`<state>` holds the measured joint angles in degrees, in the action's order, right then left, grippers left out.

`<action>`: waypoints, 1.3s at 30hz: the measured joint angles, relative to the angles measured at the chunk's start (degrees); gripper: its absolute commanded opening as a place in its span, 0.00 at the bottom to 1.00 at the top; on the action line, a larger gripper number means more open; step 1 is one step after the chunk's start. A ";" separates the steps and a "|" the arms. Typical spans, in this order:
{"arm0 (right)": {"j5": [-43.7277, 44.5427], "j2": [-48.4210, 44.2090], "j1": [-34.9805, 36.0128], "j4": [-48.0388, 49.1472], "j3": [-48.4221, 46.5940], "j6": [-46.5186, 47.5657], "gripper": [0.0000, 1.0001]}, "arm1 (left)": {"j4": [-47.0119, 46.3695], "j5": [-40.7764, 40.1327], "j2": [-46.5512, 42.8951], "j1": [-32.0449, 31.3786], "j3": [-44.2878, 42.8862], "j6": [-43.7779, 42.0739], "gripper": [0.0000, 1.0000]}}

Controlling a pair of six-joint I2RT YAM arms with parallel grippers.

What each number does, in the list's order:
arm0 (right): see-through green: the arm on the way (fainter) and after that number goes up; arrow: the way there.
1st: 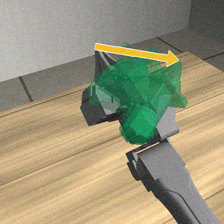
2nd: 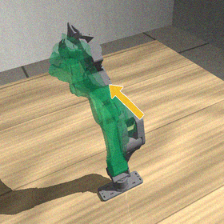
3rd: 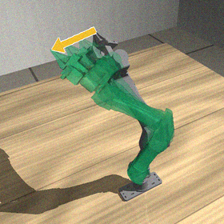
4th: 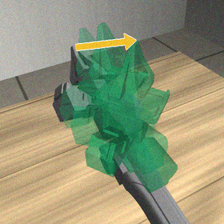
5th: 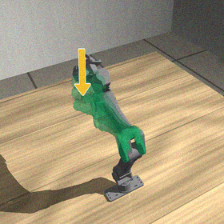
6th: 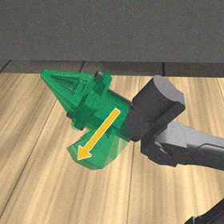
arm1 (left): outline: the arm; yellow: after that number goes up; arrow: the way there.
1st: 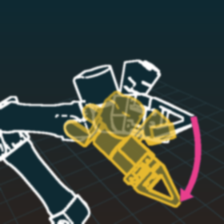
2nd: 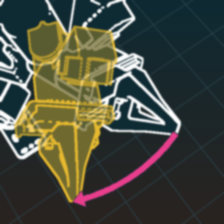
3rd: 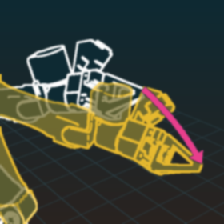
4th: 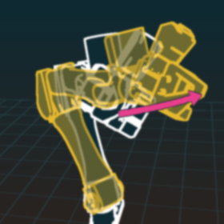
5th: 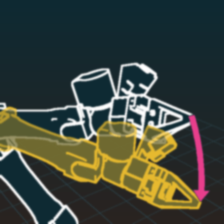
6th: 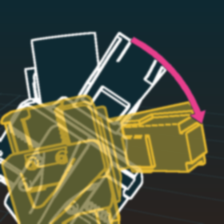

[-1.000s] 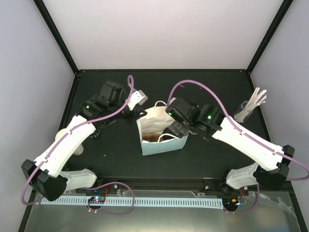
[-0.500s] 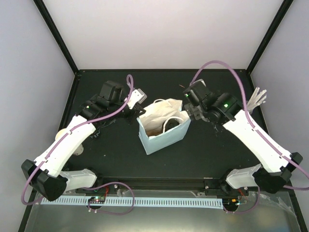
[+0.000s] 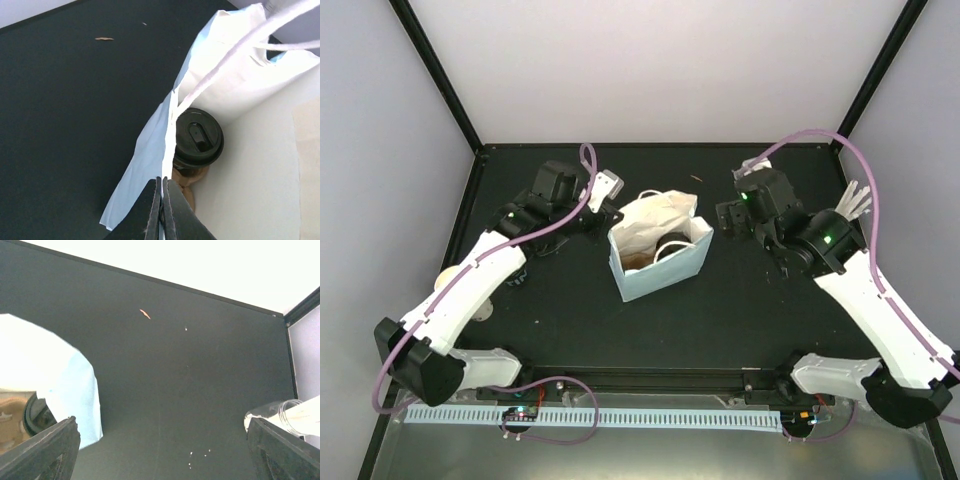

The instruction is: Pack the takeout coffee

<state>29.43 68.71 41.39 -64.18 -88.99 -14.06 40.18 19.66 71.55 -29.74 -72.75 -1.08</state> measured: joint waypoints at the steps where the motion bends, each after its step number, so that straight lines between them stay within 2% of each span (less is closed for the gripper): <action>1: -0.11 -1.09 -0.42 0.57 1.36 -0.02 0.93 | -0.94 -0.24 0.74 0.42 0.00 1.14 0.02; 11: -1.53 -6.97 -3.91 4.22 11.17 -0.37 0.93 | -11.87 -1.97 10.10 6.88 -2.62 11.93 0.02; 14: -2.56 -7.89 -4.63 5.20 13.77 -0.90 0.93 | -14.95 -2.10 12.61 7.82 -4.07 14.29 0.05; 16: -3.04 -8.48 -4.76 5.57 15.17 -1.20 0.95 | -16.37 -2.03 14.08 8.31 -4.90 15.50 0.14; 23: -6.34 -11.85 -4.83 8.39 20.68 -1.70 1.00 | -17.00 -1.22 15.85 9.05 -6.08 18.47 0.72; 28: -9.18 -16.02 -4.83 11.72 26.45 -1.44 1.00 | -16.65 -1.79 12.07 9.16 -4.79 18.62 0.98; 35: -11.61 -22.23 -4.85 16.57 33.64 -1.29 1.00 | -15.23 -6.49 -5.49 9.57 2.23 18.67 0.99; 39: -13.75 -24.87 -4.83 18.99 37.35 -1.31 1.00 | -9.09 -13.38 -13.79 10.54 3.56 19.19 0.99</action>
<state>15.68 43.83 36.56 -45.19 -51.64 -15.38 31.09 6.28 57.76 -19.20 -69.19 18.11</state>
